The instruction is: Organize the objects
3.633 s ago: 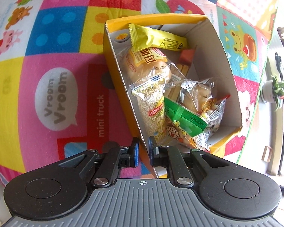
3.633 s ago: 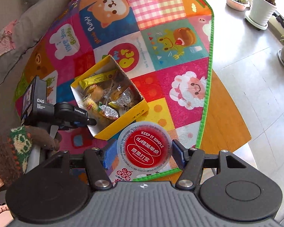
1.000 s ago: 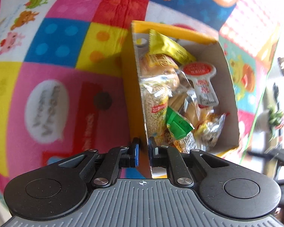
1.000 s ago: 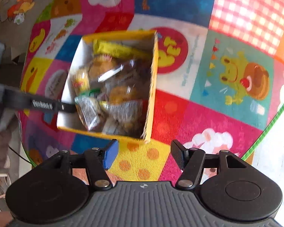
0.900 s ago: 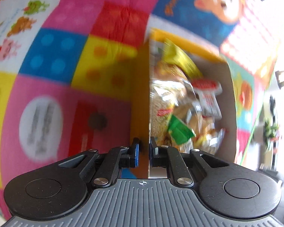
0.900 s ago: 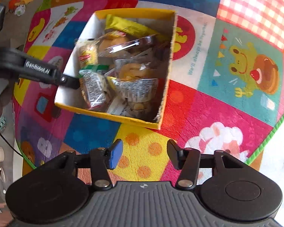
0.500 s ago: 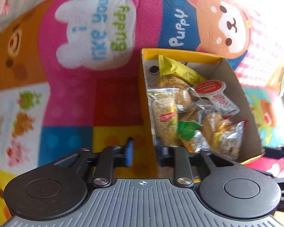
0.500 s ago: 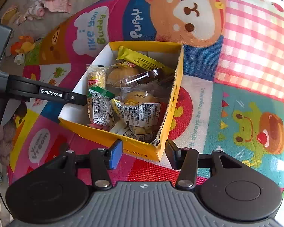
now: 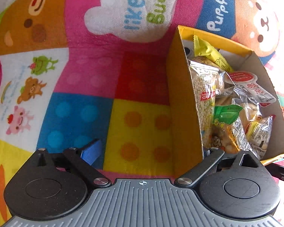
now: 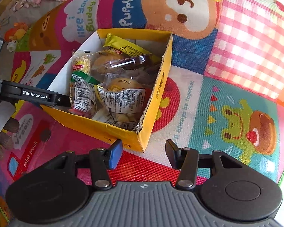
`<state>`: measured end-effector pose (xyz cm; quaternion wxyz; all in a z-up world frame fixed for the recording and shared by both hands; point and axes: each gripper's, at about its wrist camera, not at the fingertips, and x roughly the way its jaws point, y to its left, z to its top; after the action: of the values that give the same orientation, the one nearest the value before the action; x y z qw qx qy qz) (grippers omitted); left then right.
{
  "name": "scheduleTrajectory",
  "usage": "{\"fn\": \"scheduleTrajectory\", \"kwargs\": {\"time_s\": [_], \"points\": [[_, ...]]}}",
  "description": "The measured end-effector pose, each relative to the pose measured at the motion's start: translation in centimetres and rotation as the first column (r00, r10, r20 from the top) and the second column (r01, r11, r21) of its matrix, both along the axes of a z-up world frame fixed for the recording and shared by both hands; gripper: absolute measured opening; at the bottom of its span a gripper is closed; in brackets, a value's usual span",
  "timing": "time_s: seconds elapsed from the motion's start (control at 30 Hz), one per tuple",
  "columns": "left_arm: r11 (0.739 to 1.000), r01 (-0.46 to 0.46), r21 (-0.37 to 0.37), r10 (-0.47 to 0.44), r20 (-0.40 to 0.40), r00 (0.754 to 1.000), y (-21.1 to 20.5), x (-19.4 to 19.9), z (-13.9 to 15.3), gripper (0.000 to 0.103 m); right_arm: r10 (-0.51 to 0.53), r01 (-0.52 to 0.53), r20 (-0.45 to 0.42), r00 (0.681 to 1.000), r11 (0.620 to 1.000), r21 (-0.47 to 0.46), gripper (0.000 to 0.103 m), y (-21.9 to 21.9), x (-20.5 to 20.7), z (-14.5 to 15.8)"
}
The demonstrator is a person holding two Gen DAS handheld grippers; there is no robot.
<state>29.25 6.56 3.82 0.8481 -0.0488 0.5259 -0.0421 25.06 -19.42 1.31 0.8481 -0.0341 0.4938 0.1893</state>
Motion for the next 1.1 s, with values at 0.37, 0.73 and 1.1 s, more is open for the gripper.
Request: {"fn": "scheduleTrajectory", "kwargs": {"time_s": [0.37, 0.73, 1.1], "points": [[0.999, 0.015, 0.038, -0.019, 0.104, 0.994, -0.6, -0.8, 1.1, 0.095, -0.073, 0.072, 0.026, 0.997, 0.996, 0.061, 0.063, -1.7, -0.8, 1.4], [0.999, -0.009, 0.037, -0.003, 0.312, 0.95, -0.9, -8.6, 5.1, 0.094, -0.19, 0.179, 0.144, 0.971, 0.98, 0.089, 0.077, -2.6, -3.5, 4.4], [0.994, 0.105, 0.034, -0.11, 0.233, 0.966, -5.4, -23.4, 0.5, 0.094, -0.304, 0.305, 0.058, 0.951, 0.952, 0.003, 0.101, -3.3, -19.0, -1.8]]}}
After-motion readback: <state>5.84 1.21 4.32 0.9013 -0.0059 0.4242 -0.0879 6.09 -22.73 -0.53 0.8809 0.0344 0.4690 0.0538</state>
